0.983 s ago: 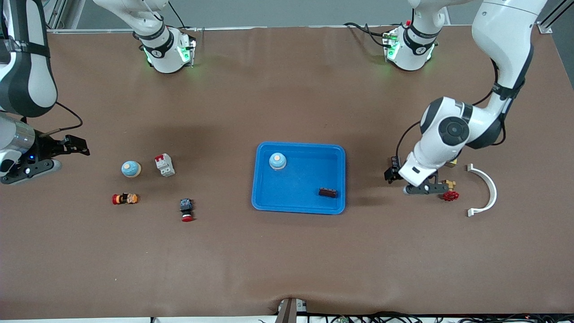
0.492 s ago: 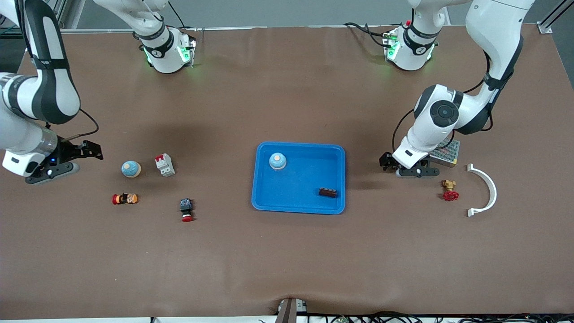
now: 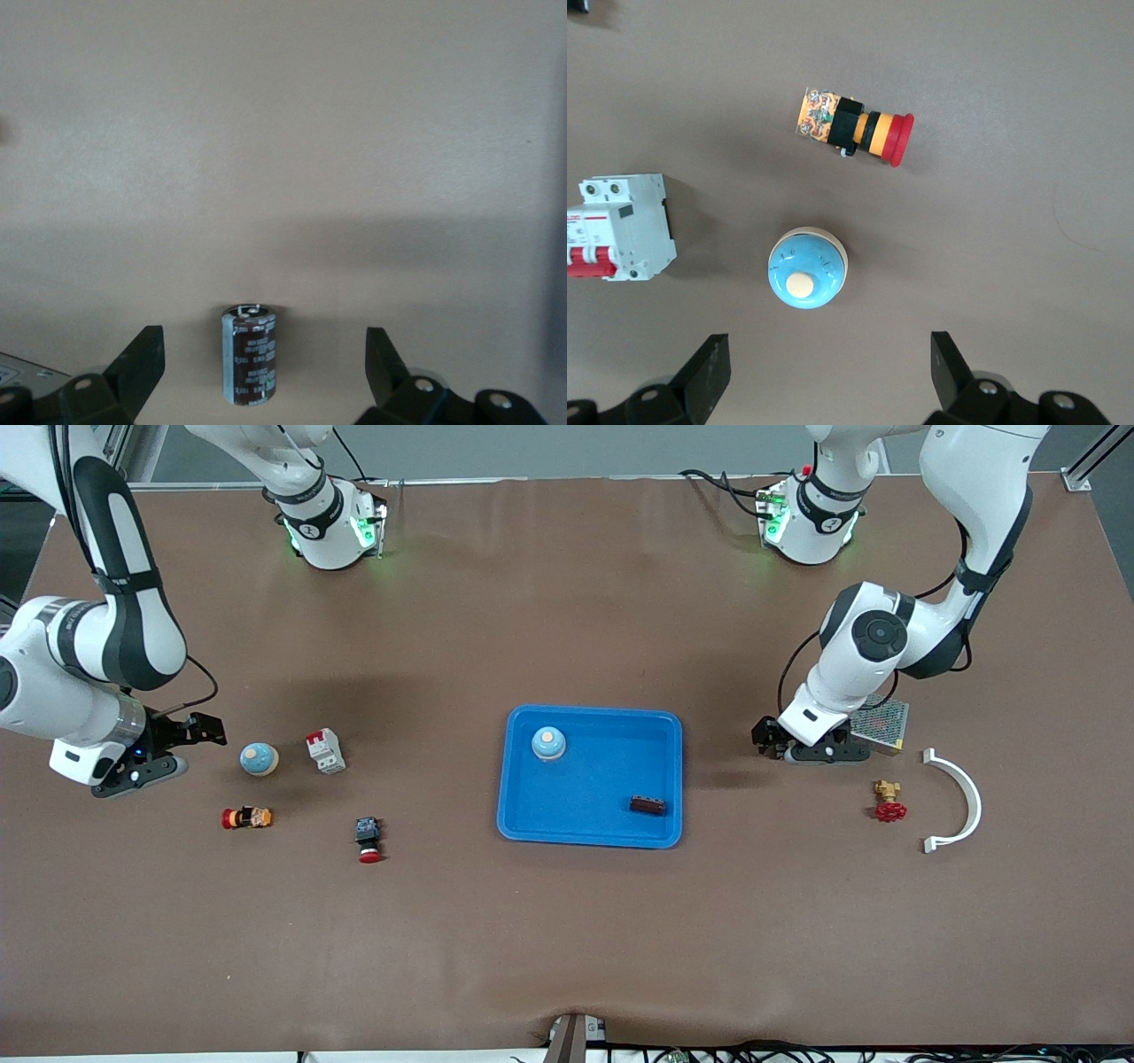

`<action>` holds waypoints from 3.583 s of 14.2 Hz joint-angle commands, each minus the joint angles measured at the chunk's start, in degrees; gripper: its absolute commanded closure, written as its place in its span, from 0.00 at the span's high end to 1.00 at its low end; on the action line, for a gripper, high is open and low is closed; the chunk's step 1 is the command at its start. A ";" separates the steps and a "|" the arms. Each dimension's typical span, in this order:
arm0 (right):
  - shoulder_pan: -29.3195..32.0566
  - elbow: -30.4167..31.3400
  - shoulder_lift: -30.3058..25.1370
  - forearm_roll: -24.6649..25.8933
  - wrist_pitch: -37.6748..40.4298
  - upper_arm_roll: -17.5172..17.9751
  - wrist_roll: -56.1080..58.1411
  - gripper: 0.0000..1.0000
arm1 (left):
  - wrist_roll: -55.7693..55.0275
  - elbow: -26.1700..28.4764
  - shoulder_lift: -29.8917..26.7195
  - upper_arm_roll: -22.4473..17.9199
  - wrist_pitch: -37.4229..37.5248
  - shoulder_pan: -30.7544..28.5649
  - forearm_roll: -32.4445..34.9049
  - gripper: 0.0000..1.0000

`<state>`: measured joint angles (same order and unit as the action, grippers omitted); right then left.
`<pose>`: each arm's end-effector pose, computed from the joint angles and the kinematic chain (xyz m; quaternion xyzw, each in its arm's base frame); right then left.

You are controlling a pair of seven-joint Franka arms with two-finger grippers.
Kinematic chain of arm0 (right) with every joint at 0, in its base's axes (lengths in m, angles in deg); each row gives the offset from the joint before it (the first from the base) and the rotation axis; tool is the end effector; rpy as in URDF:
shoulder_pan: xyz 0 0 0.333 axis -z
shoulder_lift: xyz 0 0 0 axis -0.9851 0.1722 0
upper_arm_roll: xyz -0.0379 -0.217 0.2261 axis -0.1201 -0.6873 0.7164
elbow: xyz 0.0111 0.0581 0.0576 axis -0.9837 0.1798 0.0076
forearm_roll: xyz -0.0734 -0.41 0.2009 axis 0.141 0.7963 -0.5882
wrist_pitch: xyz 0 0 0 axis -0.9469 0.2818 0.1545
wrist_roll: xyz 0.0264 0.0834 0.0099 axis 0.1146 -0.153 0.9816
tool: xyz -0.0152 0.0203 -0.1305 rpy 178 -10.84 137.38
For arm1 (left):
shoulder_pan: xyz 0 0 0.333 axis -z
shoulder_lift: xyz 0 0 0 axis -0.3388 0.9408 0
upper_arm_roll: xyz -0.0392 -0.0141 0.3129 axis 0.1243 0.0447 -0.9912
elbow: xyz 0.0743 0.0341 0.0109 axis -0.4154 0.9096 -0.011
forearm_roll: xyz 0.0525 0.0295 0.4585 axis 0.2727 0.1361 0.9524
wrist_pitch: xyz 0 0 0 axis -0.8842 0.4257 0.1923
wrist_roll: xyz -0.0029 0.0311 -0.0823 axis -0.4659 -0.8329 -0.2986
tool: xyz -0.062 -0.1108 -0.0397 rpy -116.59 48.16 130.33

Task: Place electrolytic capacitor and blue bell in tray
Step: 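Grip the capacitor with the left gripper while the right gripper grips the bell, then lift and carry the second capacitor and bell over the tray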

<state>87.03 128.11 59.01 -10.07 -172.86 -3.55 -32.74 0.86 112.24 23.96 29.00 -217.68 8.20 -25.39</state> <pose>0.6075 -0.1204 0.2237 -0.9817 -0.1797 0.0626 0.0116 0.5283 -0.1436 0.1311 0.9978 0.0036 0.0619 0.0226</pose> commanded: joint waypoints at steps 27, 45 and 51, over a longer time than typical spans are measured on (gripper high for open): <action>-1.23 9.05 8.26 0.20 -20.66 1.01 0.55 1.00 | -1.21 3.00 2.26 0.22 -3.79 -3.86 8.71 1.00; -0.79 9.49 10.20 0.20 -22.42 1.10 1.69 0.88 | -5.52 0.80 4.55 0.22 -3.62 -2.19 8.79 0.69; -0.71 9.41 10.20 0.20 -22.07 1.10 1.61 0.66 | -5.88 0.89 4.55 0.22 -3.35 -2.63 11.70 0.00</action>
<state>86.10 136.79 69.55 -10.07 -194.82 -2.58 -31.62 -3.50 113.44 28.31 29.12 -220.87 5.96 -15.70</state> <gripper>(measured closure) 0.273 0.661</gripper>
